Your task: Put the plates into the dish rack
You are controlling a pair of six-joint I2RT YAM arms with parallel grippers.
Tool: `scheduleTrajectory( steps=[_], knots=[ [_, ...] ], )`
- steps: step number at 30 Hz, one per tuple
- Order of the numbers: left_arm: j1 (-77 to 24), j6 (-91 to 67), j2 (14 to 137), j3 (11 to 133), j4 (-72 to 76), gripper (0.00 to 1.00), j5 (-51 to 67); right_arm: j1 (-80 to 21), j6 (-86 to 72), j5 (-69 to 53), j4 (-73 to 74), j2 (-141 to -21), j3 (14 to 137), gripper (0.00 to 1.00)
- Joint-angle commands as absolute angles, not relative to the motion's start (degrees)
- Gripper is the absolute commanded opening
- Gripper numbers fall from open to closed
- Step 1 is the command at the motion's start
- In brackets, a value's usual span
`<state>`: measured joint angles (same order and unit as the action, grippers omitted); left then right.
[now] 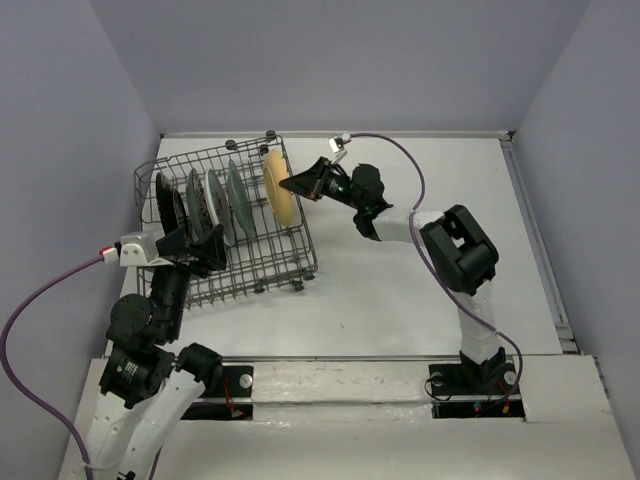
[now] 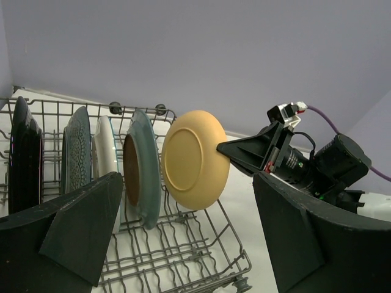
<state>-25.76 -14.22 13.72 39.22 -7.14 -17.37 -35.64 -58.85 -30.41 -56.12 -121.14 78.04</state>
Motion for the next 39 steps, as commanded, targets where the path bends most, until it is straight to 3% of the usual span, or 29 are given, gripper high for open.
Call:
scheduleTrajectory(
  steps=[1,15,39],
  knots=[
    [-25.4,-13.8,14.6,39.0,-4.1,0.99,-17.4,-36.9,-61.1,-29.3,-61.1,-122.8,79.8,0.07],
    [-25.3,-13.8,14.8,38.9,-4.0,0.99,-17.4,-37.4,-59.7,-24.1,-59.8,-115.6,80.7,0.07],
    [-25.2,-13.8,14.7,38.9,-4.0,0.99,-17.1,-39.2,-59.2,-21.2,-61.9,-119.5,76.2,0.07]
  ],
)
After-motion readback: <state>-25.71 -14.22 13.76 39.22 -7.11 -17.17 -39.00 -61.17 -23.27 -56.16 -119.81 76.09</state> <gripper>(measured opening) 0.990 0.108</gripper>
